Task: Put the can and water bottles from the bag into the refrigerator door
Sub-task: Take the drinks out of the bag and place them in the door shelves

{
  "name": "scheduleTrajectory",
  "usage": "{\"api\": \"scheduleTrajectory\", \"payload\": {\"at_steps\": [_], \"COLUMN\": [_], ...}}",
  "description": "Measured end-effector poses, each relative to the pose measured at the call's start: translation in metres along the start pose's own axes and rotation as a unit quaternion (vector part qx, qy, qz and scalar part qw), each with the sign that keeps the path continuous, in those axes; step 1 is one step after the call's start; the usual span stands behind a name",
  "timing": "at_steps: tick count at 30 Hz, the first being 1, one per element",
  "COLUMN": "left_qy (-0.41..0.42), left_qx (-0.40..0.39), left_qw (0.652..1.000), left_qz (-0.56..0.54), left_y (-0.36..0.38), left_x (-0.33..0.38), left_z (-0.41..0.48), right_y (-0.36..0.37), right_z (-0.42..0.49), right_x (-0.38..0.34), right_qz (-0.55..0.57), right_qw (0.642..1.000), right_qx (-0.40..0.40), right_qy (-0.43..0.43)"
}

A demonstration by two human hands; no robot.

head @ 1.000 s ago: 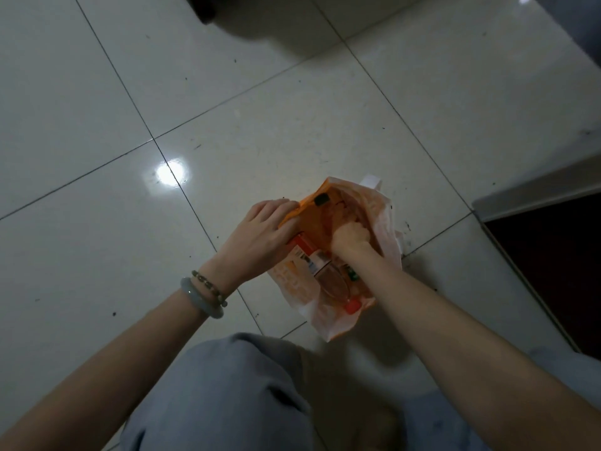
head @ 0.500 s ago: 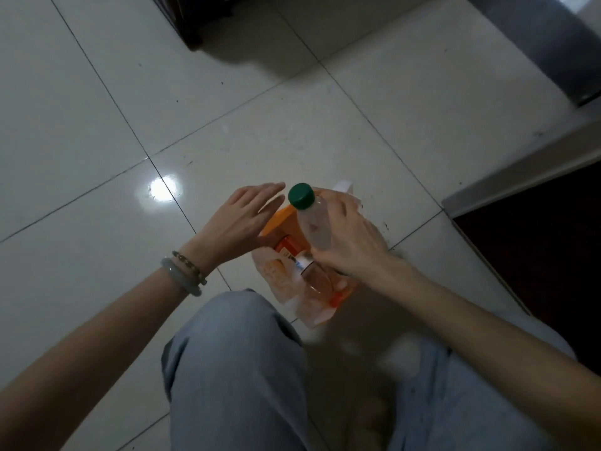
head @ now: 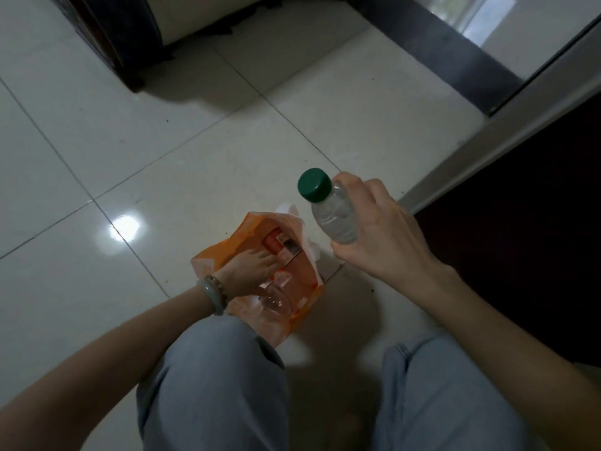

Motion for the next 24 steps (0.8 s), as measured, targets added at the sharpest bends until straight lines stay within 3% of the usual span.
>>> {"api": "scheduleTrajectory", "payload": {"at_steps": [4, 11, 17, 24], "left_qy": [-0.015, -0.031, 0.021, -0.09], "left_qx": [-0.028, -0.106, -0.078, 0.049], "left_qw": [0.999, 0.992, 0.997, 0.983], "left_qz": [-0.036, -0.053, -0.002, -0.151], "left_y": [0.023, 0.065, 0.05, 0.0], "left_x": [0.007, 0.02, 0.03, 0.011], "left_z": [0.006, 0.023, 0.027, -0.006], "right_y": [0.014, 0.032, 0.03, 0.021], "right_z": [-0.011, -0.025, -0.031, -0.032], "right_x": [0.031, 0.051, 0.053, 0.051], "right_qz": [0.011, 0.011, 0.019, 0.038], "right_qw": [0.998, 0.997, 0.997, 0.996], "right_qx": [-0.02, -0.021, -0.012, 0.005], "right_qy": [0.061, 0.076, 0.077, 0.081]}}
Point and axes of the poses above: each hand's wrist, its own z-axis towards the middle knuckle, its own y-axis out of the palm, x = y × z, the point moved 5 cm from there along z, towards the middle knuckle, and after that the axes turned 4 degrees about y, right-handed, at the moved point
